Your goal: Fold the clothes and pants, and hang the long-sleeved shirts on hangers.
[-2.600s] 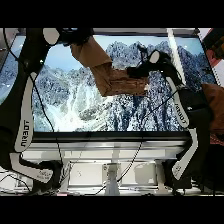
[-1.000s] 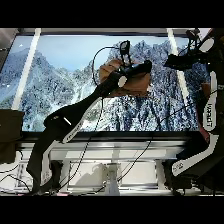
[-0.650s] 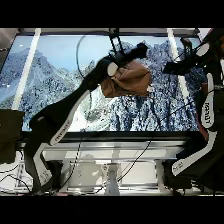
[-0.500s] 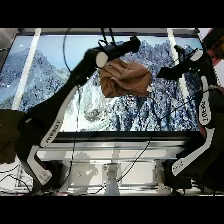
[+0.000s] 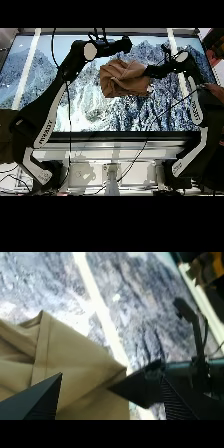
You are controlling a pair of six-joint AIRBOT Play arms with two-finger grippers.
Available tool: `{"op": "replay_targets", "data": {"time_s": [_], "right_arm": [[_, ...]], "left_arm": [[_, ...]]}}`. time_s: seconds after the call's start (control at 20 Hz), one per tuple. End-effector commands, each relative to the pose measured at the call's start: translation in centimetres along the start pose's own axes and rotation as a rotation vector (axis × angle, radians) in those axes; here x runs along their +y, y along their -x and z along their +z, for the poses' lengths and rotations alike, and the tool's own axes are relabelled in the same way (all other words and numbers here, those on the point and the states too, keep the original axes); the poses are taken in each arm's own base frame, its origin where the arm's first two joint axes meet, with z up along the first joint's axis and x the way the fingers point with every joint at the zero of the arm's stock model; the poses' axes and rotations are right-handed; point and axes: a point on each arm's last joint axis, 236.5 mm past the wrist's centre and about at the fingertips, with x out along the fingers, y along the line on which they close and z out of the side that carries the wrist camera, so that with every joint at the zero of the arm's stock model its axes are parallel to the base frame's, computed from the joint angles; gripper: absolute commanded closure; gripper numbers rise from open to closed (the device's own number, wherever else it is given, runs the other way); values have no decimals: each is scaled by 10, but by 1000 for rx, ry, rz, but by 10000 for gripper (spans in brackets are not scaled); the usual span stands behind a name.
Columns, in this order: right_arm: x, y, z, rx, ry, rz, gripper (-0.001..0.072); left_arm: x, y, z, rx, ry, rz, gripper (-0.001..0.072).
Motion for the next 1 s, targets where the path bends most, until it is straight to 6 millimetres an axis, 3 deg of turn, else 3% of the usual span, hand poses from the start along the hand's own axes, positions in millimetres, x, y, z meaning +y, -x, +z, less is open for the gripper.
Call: {"op": "replay_targets", "data": {"time_s": [0.0,0.2,0.45,0.65,0.8,0.95], "right_arm": [[-23,-3,5,-21,-105,-95,28],[-33,-15,-31,184,-223,17,26],[2,-33,-27,204,-322,309,27],[8,-56,-46,273,-347,341,26],[42,-68,-51,289,-267,376,26],[82,-94,-50,259,-202,357,28]], "left_arm": [[4,1,-10,48,-20,12,7],[4,1,-11,50,-60,12,7],[4,1,-11,50,-111,10,7],[4,1,-12,54,-111,11,7],[4,1,-12,54,-112,11,7],[14,2,-12,61,-155,50,7]]}}
